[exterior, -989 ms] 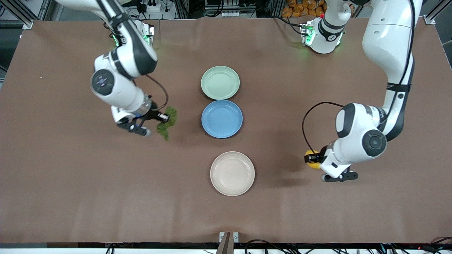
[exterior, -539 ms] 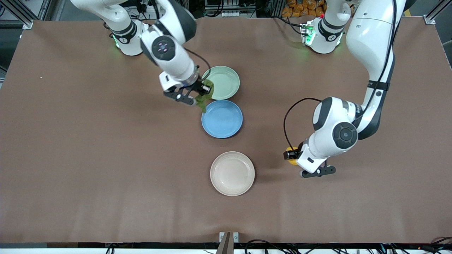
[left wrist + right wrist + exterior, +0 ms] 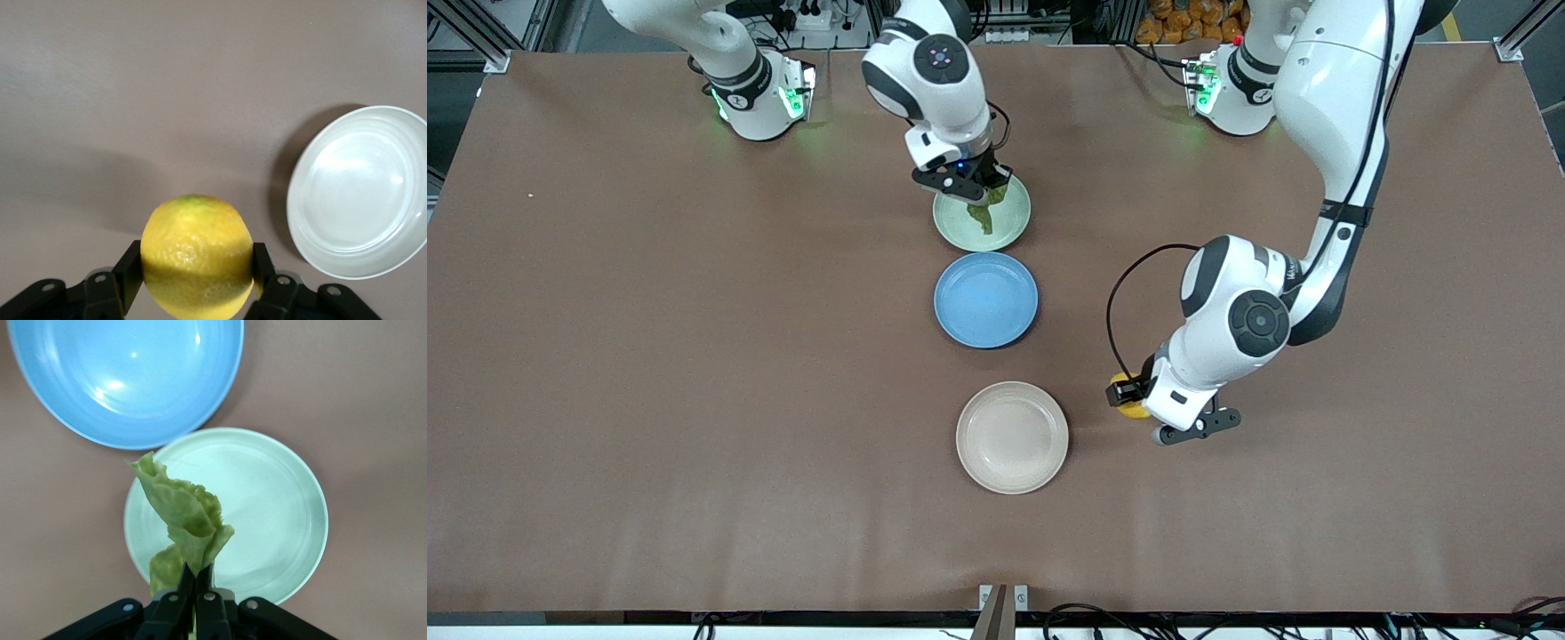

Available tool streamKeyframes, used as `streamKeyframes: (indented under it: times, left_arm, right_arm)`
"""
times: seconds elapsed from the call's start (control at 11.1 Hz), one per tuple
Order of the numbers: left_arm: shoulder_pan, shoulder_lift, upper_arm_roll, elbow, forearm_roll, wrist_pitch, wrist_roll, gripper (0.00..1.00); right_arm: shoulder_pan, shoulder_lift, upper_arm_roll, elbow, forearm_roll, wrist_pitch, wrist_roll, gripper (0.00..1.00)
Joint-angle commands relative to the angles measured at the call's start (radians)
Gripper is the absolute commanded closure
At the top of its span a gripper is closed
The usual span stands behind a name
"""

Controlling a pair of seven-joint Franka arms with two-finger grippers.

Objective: Place lemon and lettuce in plates
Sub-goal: 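Carry the lettuce over the green plate while the left gripper moves lemon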

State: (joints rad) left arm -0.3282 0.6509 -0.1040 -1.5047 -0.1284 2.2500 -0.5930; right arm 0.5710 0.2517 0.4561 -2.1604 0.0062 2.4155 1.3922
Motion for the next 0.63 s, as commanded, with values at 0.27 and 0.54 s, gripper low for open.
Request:
streamKeyframes:
  times: [0.27,0.54]
  left_arm:
    - [-0.037,0.059,0.003,0.04,-0.075,0.162,-0.102,1.0]
    - [-0.106,0.107,0.007,0.041,-0.096,0.349,-0.212,1.0]
  right_arm:
    - [0.017,0.121,-0.001,0.005,-0.222,0.045,0.255,0.0]
    - [-0.012,0.026,0.001,0.078,-0.224,-0.178,0.256,0.0]
